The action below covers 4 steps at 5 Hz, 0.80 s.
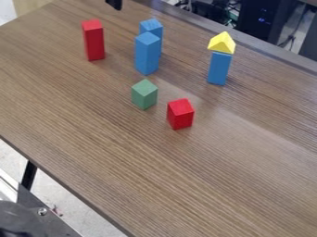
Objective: Put the blue block on the right side
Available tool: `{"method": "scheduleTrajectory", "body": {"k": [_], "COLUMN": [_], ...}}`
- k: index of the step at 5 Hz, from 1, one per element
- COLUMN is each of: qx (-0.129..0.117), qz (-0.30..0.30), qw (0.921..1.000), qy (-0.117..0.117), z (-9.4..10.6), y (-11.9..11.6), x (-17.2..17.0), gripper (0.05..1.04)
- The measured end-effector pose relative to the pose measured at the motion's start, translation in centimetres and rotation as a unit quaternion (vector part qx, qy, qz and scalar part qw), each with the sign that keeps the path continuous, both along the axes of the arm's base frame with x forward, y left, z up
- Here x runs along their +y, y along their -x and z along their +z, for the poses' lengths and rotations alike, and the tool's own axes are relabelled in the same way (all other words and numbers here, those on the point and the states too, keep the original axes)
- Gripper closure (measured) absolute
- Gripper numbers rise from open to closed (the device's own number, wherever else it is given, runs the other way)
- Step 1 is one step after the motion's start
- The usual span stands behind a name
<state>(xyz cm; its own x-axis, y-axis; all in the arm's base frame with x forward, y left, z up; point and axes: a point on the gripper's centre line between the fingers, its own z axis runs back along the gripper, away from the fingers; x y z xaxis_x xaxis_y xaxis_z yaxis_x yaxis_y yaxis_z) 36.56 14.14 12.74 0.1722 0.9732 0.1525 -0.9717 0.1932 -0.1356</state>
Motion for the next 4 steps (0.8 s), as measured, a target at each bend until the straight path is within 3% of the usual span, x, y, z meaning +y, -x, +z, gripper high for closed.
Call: {"method": "scheduleTrajectory", "body": {"k": [2,4], "qx": [0.008,-0.009], "qz": [-0.004,0.005], "qw": [1.0000,0.9999], "qy": [0.001,0.001], "z": [-2.9,-4.1], "y": [-1.8,-2.9], "x": [-0.3,-0.8], "gripper": [0.084,0.084]}}
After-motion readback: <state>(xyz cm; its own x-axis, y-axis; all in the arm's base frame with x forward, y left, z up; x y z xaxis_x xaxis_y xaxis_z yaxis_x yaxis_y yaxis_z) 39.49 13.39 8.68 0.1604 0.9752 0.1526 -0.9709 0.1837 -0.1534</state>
